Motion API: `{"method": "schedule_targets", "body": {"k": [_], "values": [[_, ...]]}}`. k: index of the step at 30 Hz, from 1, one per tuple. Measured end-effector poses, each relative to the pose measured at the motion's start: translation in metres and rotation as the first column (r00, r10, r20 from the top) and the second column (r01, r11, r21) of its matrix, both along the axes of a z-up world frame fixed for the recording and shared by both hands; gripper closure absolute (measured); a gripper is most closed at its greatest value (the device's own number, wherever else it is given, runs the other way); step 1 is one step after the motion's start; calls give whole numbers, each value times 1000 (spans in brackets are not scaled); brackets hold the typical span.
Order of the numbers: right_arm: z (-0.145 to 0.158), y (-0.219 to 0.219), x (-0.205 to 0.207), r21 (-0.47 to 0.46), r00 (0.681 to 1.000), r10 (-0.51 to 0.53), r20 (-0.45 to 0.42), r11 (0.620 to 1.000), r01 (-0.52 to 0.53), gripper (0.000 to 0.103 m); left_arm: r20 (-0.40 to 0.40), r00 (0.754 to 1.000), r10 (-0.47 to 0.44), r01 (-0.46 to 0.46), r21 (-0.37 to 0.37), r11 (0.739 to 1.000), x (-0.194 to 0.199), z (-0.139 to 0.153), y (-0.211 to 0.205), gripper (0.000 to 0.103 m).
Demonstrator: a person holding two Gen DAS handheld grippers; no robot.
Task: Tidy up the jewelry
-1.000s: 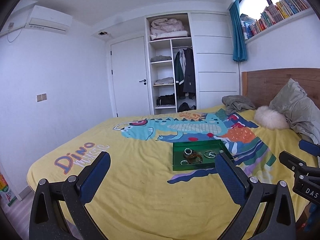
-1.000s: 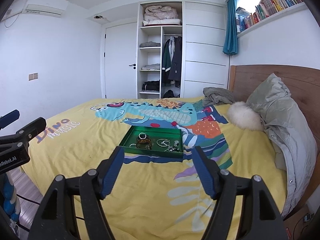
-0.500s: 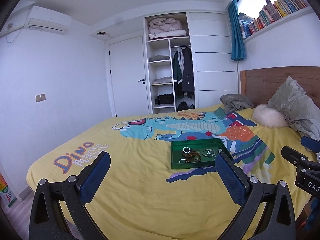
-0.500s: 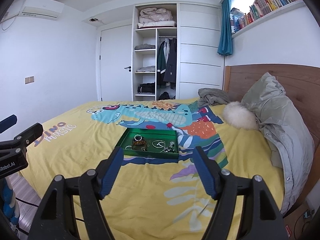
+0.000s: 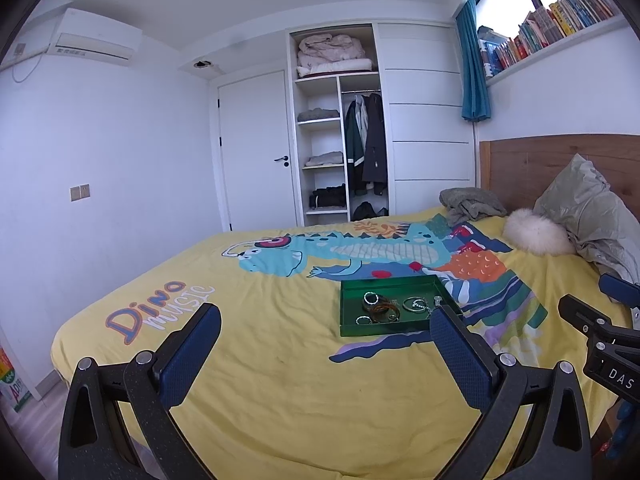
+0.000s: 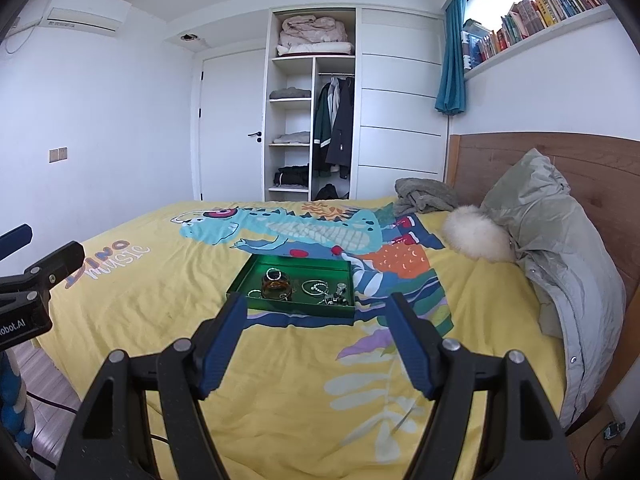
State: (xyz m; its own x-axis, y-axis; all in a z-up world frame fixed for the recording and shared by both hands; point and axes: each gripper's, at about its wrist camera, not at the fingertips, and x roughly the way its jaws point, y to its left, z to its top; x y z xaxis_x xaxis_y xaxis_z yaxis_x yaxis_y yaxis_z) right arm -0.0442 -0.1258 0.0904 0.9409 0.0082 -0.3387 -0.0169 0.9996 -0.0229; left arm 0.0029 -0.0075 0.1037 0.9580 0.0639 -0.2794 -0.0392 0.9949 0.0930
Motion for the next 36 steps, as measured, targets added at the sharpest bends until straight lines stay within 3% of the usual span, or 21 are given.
{"method": "schedule_targets", "body": {"k": [36], "values": [[-6, -3, 4, 14, 1000, 2, -24, 1000, -2, 33, -37, 999, -5, 5, -8, 1000, 1, -7, -4, 0]]}}
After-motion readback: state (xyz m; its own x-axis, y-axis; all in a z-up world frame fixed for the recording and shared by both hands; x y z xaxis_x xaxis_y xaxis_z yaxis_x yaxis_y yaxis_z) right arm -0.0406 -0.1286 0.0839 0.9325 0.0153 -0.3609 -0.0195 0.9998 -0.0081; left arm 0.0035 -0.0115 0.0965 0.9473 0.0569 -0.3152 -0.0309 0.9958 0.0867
